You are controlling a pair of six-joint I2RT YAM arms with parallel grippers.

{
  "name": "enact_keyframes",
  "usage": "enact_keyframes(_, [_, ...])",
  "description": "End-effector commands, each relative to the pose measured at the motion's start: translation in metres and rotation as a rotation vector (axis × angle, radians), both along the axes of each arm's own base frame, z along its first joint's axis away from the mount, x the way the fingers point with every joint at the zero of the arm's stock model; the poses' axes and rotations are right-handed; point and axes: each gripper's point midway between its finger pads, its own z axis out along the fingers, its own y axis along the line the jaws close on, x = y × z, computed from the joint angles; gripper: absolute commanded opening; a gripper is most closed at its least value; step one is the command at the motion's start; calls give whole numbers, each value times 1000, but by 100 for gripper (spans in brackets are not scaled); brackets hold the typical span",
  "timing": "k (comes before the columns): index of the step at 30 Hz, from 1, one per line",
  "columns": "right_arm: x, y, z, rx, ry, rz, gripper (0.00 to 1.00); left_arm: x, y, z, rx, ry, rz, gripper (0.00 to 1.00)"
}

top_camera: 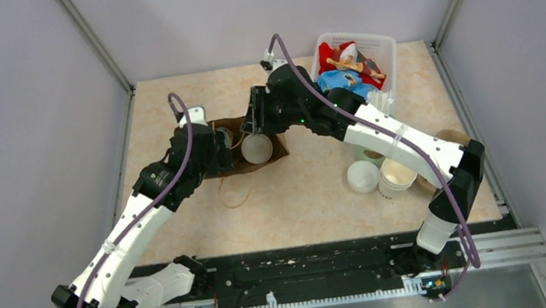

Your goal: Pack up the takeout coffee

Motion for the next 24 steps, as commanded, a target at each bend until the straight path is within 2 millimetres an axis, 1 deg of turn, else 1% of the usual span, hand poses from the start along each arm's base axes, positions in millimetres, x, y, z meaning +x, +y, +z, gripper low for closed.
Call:
enact_keyframes(1, [6,15,12,64,-34,-56,39,6,-4,26,-40,-75,-15,27])
enact_keyframes(3, [11,21,17,100,-24,-81,30,7,-4,26,-36,-82,-19,27])
enact_keyframes(5, [14,32,29,158,-12,-84,20,7,-4,25,-33,-87,-27,27])
enact_keyframes(6, [14,36,36,188,-1,-84,14,6,-3,24,-26,-86,-30,27])
enact_keyframes(7, [15,38,41,215,25,-98,4,6,-3,23,-19,-84,-32,27])
enact_keyframes(8, [16,38,45,245,58,-100,0,6,-2,23,-12,-85,-34,27])
enact_keyframes(10, [17,37,53,325,141,-108,0,4,2,23,4,-92,-39,27])
enact_keyframes(13, [25,26,59,436,274,-167,0,0,6,24,21,-115,-60,26])
enact_keyframes(16, [30,18,55,466,411,-222,0,-8,7,21,27,-140,-106,26])
enact_keyframes(18, [35,15,59,492,451,-234,0,-12,7,21,31,-169,-147,26])
enact_keyframes(21, [37,12,59,539,528,-241,0,-16,8,22,38,-194,-176,25])
enact_keyframes(23, [36,10,57,543,593,-228,0,-16,11,22,55,-191,-167,25])
enact_keyframes(24, [35,9,59,556,612,-219,0,-15,12,20,64,-182,-161,25])
